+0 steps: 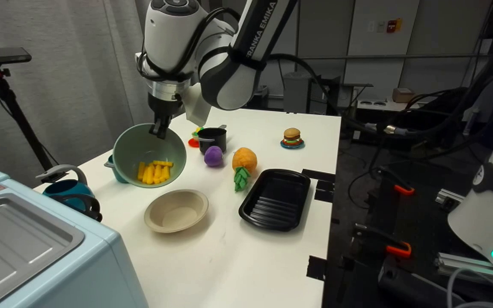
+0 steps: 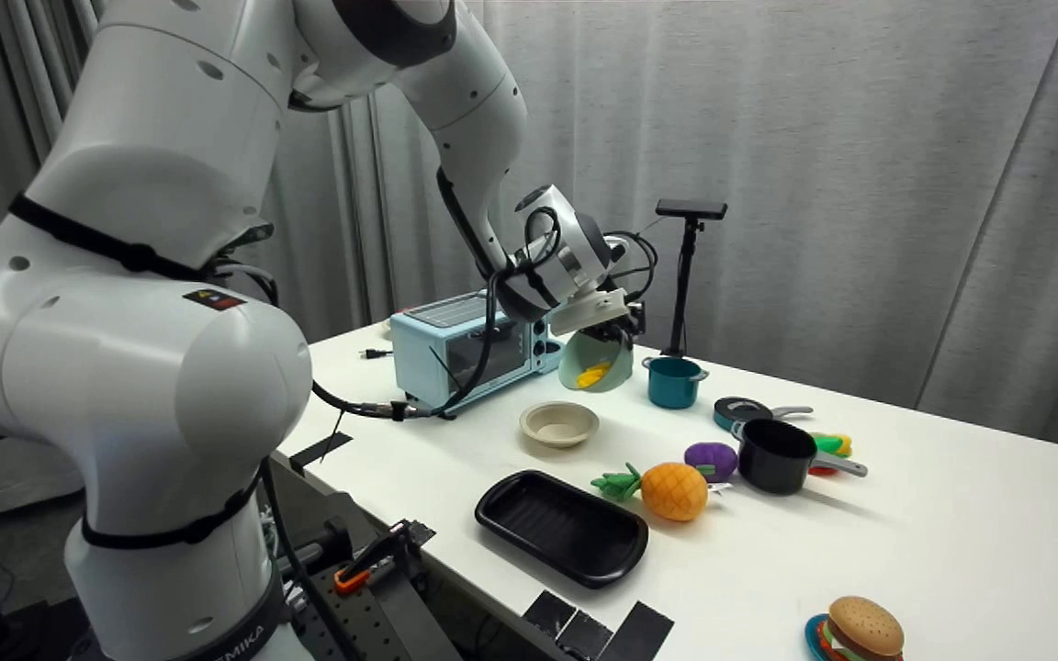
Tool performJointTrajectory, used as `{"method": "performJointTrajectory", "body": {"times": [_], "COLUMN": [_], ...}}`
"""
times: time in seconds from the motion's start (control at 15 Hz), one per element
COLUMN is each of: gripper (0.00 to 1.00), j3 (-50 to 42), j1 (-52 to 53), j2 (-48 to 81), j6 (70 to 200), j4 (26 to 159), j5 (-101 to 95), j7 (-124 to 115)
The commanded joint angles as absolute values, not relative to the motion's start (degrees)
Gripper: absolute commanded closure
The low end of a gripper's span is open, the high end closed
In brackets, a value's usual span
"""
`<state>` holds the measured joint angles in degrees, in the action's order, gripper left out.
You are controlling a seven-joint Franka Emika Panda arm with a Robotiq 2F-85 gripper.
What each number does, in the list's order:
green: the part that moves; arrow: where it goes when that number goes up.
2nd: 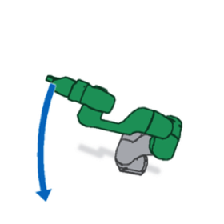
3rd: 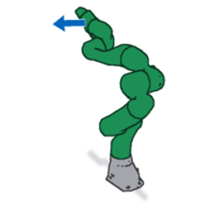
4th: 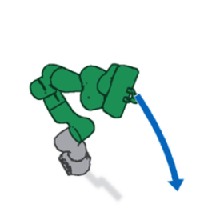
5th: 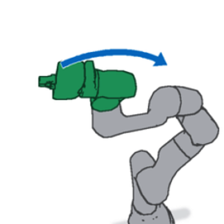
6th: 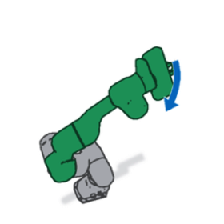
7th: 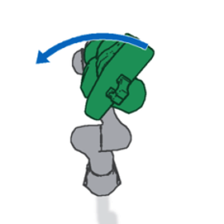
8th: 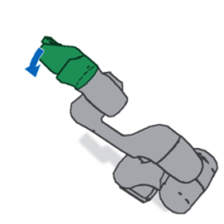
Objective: Pour the contents in the green bowl onto the white plate on the left
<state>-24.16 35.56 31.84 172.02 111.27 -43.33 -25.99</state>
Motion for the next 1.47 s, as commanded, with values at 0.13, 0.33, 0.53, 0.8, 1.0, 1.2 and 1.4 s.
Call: {"method": "performJointTrajectory", "body": {"times": [0.13,0.33,0.53,0.8,1.0,1.2,1.4], "gripper": [0.98,0.98,0.98,0.98,0.98,0.98,0.98], "j3": [-39.01,-49.61,-59.38,-67.63,-71.33,-72.97,-73.6], "j1": [49.0,58.52,68.05,77.44,82.3,85.31,87.51], "j2": [28.51,30.07,31.95,33.98,35.31,36.02,35.86], "j6": [176.09,177.82,178.65,178.01,176.48,174.29,170.32], "j4": [116.24,116.46,116.66,117.26,117.72,118.15,119.28], "j5": [-54.46,-62.46,-71.08,-81.76,-89.24,-95.89,-101.36], "j7": [-39.27,-49.0,-59.28,-71.79,-80.3,-87.46,-93.27]}}
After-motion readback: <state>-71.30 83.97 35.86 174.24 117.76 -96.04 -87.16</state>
